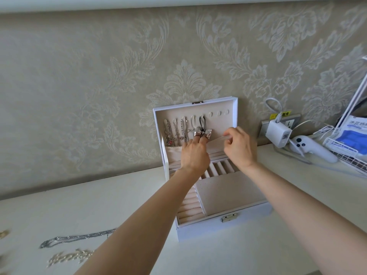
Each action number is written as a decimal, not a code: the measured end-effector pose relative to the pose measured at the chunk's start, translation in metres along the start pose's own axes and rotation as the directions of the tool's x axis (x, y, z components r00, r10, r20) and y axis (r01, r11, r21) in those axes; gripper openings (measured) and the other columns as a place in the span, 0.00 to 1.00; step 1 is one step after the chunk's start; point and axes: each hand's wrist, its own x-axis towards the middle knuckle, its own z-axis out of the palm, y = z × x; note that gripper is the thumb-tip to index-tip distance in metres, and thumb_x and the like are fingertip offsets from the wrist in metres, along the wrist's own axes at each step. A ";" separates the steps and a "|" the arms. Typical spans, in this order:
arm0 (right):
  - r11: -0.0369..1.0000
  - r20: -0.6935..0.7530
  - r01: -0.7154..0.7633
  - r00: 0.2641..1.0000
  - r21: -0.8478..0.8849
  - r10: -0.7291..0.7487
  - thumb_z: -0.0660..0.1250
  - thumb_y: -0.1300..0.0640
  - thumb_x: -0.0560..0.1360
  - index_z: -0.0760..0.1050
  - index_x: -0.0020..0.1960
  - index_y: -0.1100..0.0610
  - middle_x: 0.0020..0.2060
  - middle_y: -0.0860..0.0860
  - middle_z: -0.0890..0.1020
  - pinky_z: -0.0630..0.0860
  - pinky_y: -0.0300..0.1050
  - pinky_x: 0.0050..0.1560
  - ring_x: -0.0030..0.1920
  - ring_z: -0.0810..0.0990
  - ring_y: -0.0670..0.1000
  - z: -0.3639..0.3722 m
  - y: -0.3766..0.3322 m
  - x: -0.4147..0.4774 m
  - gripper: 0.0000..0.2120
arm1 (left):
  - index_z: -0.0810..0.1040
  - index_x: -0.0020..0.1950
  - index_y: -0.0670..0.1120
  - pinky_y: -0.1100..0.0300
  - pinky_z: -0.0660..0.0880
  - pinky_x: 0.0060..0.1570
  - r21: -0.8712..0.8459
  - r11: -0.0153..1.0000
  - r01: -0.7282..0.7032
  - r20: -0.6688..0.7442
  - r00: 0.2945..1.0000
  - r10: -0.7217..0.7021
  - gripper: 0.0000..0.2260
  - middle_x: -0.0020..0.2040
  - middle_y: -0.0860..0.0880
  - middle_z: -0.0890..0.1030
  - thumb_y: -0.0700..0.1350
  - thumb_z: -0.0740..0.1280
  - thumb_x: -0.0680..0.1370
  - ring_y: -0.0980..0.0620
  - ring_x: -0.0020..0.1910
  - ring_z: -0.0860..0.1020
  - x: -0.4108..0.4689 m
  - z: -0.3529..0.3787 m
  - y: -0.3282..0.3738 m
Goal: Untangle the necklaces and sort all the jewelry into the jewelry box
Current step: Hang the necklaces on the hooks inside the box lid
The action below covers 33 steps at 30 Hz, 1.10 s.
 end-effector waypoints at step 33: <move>0.909 0.499 0.318 0.761 0.270 -0.414 0.68 0.56 0.73 0.83 0.46 0.52 0.43 0.49 0.84 0.69 0.46 0.54 0.49 0.75 0.54 0.027 -0.156 -0.120 0.06 | 0.76 0.53 0.49 0.58 0.69 0.53 0.145 0.926 0.350 0.481 0.792 -0.374 0.13 0.53 0.50 0.71 0.51 0.73 0.71 0.49 0.57 0.72 -0.169 -0.057 -0.136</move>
